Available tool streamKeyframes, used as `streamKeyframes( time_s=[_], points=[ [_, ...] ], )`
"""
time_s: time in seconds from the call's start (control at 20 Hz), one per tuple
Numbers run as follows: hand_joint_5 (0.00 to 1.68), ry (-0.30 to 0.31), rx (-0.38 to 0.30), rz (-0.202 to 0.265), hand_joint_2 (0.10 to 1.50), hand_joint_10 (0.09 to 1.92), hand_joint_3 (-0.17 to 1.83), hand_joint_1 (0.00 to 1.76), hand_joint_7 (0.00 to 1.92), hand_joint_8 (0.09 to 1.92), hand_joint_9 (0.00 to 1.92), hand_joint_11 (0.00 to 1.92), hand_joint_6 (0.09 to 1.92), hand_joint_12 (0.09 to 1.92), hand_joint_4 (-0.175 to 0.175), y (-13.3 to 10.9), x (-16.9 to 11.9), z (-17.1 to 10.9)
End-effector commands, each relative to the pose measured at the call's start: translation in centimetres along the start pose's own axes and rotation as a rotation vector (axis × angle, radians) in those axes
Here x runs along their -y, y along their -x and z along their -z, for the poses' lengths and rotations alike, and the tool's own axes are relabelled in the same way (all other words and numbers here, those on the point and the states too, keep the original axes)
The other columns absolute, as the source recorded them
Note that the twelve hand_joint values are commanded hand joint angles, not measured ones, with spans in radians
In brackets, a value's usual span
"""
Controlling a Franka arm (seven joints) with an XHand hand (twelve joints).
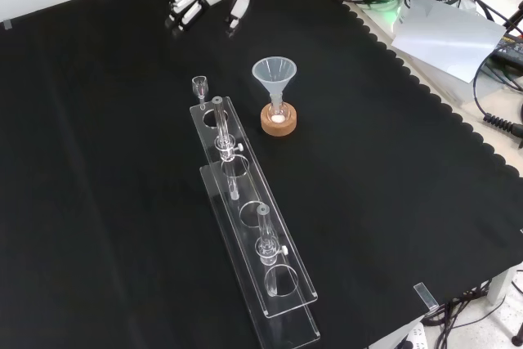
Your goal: Remove the funnel from the round-bottom flask.
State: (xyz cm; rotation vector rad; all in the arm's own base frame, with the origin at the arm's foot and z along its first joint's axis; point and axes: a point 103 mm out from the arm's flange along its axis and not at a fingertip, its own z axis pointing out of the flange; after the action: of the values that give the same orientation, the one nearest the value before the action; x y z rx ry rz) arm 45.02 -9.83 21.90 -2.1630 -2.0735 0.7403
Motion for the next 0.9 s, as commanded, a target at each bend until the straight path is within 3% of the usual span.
streamKeyframes(
  time_s=[0.05,0.4,0.65,0.9],
  points=[
    [0.32,0.011,-0.005,-0.005,1.04,0.74,-0.17,0.79,0.08,0.66,0.29,0.08,0.09,1.42,-0.08,-1.0,4.0,1.4],
    [0.33,0.017,-0.041,0.042,1.04,0.73,-0.17,0.77,0.08,0.66,0.3,0.08,0.09,1.41,-0.074,-2.6,7.6,2.6],
    [0.23,-0.044,-0.072,0.108,0.97,0.75,-0.17,0.64,0.02,0.66,0.22,0.04,0.09,1.45,-0.082,-4.1,9.8,3.2],
    [0.12,-0.087,-0.084,0.164,0.92,0.78,-0.17,0.55,0.0,0.53,0.14,0.02,0.09,1.47,-0.084,-5.9,11.1,3.5]
  ],
)
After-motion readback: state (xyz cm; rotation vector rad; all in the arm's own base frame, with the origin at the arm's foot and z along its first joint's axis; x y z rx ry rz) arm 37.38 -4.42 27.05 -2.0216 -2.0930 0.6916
